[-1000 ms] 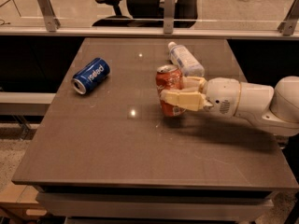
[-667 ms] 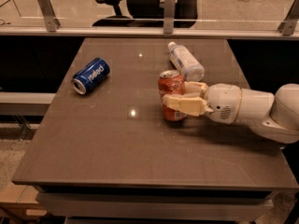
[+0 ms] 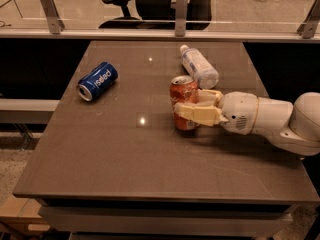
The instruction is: Place coke can upright
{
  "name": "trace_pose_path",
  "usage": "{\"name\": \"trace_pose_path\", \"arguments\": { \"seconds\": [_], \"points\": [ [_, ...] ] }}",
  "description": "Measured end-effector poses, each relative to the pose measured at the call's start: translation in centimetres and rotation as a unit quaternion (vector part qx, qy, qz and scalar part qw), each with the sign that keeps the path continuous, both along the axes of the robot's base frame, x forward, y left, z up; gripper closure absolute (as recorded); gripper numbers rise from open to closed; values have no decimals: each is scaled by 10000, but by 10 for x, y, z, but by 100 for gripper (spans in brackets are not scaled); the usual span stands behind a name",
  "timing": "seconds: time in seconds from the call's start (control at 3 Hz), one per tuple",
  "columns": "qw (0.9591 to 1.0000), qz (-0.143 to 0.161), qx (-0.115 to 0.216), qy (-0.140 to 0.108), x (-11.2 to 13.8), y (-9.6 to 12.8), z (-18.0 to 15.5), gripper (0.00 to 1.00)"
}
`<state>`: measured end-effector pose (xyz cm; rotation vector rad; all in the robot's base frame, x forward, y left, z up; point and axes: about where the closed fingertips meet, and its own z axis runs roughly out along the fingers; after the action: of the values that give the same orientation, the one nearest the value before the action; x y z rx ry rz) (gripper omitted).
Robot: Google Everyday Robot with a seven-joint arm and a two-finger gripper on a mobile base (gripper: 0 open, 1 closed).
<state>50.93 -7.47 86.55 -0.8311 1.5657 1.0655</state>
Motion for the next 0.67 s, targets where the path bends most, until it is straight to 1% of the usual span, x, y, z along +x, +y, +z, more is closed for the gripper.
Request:
{"name": "trace_pose_path", "arguments": {
  "seconds": [0.67],
  "points": [
    [10000,2,0,0,0,0,1,36]
  ]
}}
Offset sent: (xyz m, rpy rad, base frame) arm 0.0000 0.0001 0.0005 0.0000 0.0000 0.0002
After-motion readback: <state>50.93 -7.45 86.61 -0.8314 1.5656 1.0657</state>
